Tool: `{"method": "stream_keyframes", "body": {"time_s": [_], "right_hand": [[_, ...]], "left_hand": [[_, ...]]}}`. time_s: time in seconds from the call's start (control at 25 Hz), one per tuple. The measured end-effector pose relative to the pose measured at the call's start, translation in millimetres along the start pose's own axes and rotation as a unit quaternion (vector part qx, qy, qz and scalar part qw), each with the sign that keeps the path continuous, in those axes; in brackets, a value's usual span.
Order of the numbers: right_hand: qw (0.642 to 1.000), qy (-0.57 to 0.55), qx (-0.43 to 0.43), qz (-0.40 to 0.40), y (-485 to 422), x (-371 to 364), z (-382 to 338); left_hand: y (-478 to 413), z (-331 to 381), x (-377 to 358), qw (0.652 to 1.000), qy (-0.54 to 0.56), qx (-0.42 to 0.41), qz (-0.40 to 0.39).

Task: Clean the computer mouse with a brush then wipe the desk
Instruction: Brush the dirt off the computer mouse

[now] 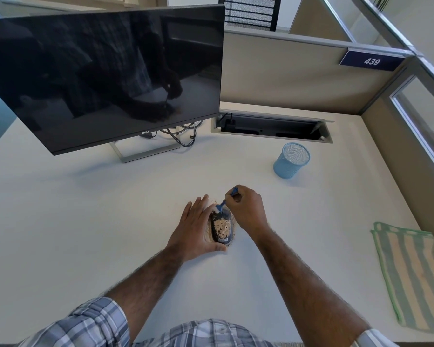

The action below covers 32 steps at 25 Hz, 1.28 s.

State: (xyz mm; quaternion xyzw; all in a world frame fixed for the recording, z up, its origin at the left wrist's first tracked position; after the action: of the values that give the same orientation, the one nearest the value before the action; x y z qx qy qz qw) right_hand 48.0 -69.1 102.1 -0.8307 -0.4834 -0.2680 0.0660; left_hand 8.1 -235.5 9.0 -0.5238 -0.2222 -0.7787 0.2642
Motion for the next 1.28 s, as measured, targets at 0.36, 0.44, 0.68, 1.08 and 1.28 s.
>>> {"method": "stream_keyframes", "body": {"time_s": [0.36,0.44,0.68,1.08,1.28], "right_hand": [[0.994,0.030,0.052,-0.090,-10.1,0.8,-0.5],[0.990,0.061,0.067,-0.112,-10.3,-1.3,-2.0],[0.979,0.098,0.103,-0.147,-10.5,-3.5,-11.3],[0.973,0.117,0.107,-0.167,-10.4,-2.1,-15.6],[0.973,0.103,0.099,-0.182,-9.0,-2.4,-17.2]], "left_hand": [[-0.2,-0.4,0.5,1.000,-0.008,0.008,0.002],[-0.3,-0.8,-0.1,1.000,-0.008,0.009,-0.001],[-0.7,-1.5,-1.5,1.000,-0.005,0.011,0.000],[-0.9,-0.9,-1.7,1.000,-0.015,0.009,-0.009],[-0.9,-0.5,-0.8,1.000,-0.012,0.008,-0.014]]}}
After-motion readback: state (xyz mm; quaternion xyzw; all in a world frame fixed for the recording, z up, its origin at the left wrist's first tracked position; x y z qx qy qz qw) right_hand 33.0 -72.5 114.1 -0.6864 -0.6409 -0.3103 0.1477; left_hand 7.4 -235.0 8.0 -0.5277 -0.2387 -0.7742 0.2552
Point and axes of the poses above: each hand's wrist, its own y-axis away from the middle knuckle, its own x-axis out of the back of the hand, z = x × y, the point moved 3 cm from there along -y, towards the middle knuckle, and after that the axes turned 9 degrees about -y, right-handed, at the moved point
